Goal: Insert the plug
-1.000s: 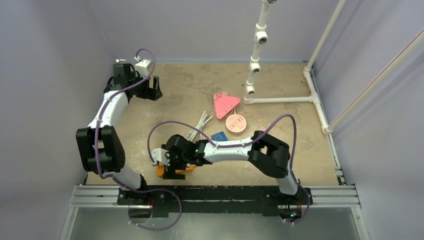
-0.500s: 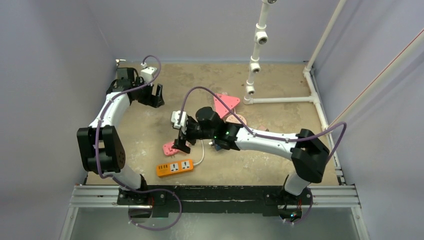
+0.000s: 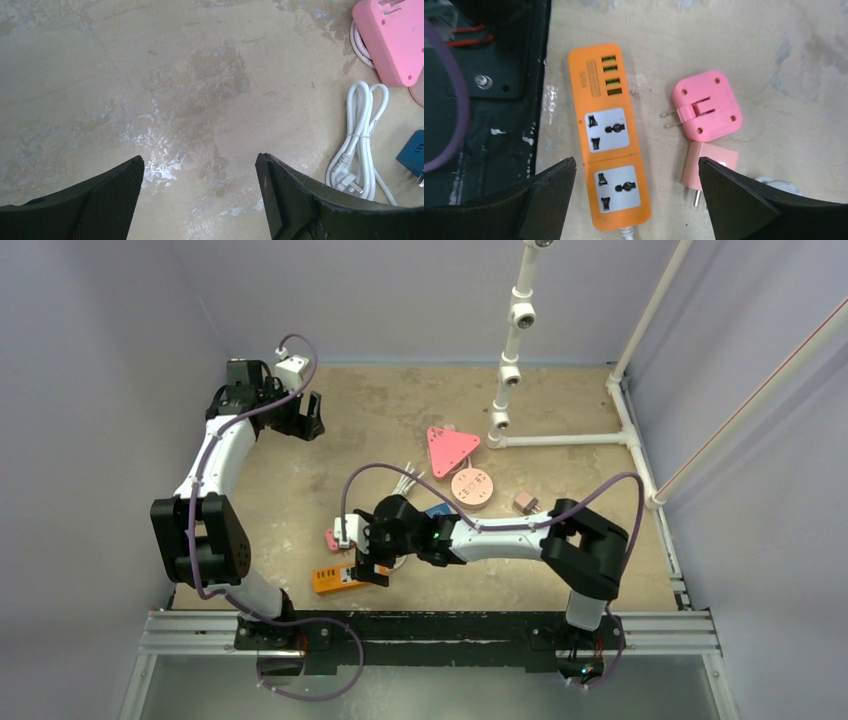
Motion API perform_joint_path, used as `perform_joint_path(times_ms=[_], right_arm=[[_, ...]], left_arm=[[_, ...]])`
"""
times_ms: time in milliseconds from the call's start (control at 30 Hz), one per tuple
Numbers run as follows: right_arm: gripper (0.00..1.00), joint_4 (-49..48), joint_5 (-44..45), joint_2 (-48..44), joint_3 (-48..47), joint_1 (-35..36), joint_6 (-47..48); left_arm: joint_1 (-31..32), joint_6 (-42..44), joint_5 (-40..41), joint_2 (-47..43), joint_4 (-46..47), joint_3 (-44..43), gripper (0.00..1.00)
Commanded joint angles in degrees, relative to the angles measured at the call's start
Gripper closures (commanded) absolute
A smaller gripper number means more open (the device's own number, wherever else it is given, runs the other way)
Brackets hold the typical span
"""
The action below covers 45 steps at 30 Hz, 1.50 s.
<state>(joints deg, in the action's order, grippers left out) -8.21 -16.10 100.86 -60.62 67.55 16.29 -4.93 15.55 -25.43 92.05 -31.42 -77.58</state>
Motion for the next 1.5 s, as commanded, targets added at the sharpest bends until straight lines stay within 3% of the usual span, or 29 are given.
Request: perform_joint_path(times_ms=[0,233,500,567,800,933,1133,1233,1367,1467], right_arm=[[0.07,-0.27,3.44,2.51,-2.0,1.42,2.41],[0.11,-1.94,5.24,6.13,-1.8,3.17,0.65],[0.33,-6.11,12.29,8.92,-2.93,3.3,-3.68],[0.33,-7.51,13.86,9.1,-3.13,3.29,-3.91],[0.29,-9.37,18.06,12.66,-7.28,1.6,-3.74],[0.2,-8.23,17.31,12.05,-9.1,-0.23,-2.94],[0.02,-6.49,17.15,1.78,-8.65,-1.42,-6.62],[0.01,-7.44,18.45,-3.54,-8.88,-2.82,-10.81],[0.01,-10.08,16.62,-8.63,-7.12,-9.72,-19.3],[0.01,-10.12,14.66,-7.38,-6.63,-21.44,-26.99]], left_arm=[[0.06,-0.74,0.4,0.1,-1.13,-2.9,0.18],[0.05,-0.73,0.29,0.38,-1.99,-4.97,0.18],[0.09,-2.54,-0.07,0.38,-1.06,-5.14,0.18],[0.07,-2.34,0.03,0.32,-1.04,-5.1,0.18],[0.07,-1.29,0.68,0.27,-0.96,-4.9,0.19],[0.09,-1.98,0.4,0.81,-0.55,-4.77,0.19],[0.02,-2.04,-0.64,0.77,0.18,-3.4,0.19],[0.07,-1.61,-1.05,0.52,0.3,-2.66,0.17],[0.08,-1.23,-1.44,-0.21,0.38,-2.18,0.13],[0.09,-1.99,-1.72,-0.47,0.97,-2.22,0.11]])
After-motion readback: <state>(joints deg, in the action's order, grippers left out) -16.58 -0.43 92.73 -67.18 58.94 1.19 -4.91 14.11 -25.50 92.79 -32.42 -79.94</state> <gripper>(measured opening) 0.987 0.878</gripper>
